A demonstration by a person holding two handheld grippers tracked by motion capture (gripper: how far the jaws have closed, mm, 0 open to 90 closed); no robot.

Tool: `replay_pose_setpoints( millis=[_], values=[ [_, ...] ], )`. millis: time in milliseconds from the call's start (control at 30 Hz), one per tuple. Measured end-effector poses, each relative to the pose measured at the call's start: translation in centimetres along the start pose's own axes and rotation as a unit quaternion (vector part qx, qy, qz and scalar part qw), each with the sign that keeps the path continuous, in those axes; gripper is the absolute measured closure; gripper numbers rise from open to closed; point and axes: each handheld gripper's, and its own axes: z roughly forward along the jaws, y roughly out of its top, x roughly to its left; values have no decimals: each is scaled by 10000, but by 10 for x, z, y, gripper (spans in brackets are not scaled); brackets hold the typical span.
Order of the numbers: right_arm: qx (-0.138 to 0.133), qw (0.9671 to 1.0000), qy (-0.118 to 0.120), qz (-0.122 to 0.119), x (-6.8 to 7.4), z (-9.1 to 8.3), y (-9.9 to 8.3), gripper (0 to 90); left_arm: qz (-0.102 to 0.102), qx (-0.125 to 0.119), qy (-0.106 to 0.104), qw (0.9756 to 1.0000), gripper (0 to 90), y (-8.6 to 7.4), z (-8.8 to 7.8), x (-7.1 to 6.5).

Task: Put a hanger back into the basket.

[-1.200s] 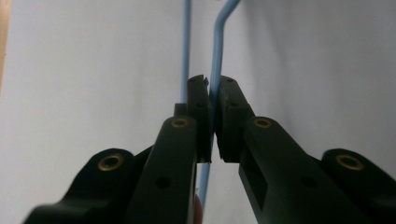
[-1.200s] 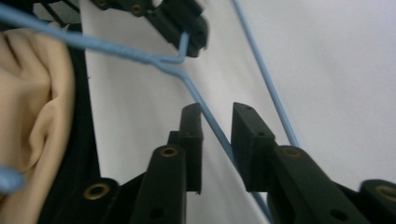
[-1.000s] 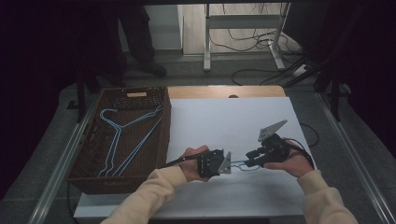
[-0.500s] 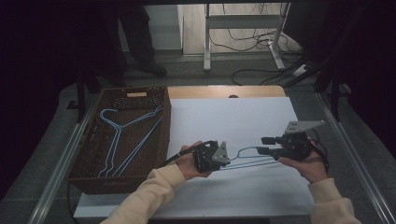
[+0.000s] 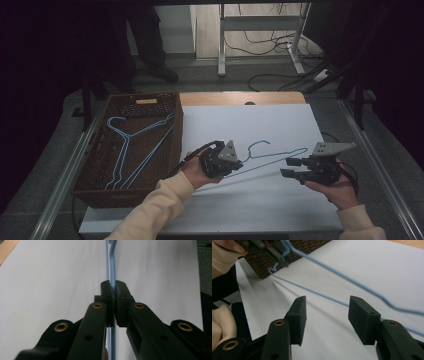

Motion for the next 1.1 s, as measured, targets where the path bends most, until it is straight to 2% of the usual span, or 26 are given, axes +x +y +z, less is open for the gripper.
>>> replay_pose_setpoints(
  millis=[167, 333, 600, 1100],
  values=[
    [29, 10000, 38, -14, 2, 4, -2, 451, -251, -125, -68, 9996, 871, 1, -14, 5],
    [29, 10000, 44, -27, 4, 5, -2, 427, -419, -244, -64, 9988, 871, 5, -33, 8],
    [77, 9999, 83, -55, 5, 9, -3, 422, -560, -347, -35, 9978, 871, 9, -55, 15],
    [206, 9998, 68, -41, 2, 17, -3, 414, -695, -502, 46, 9963, 871, 13, -89, 23]
  ],
)
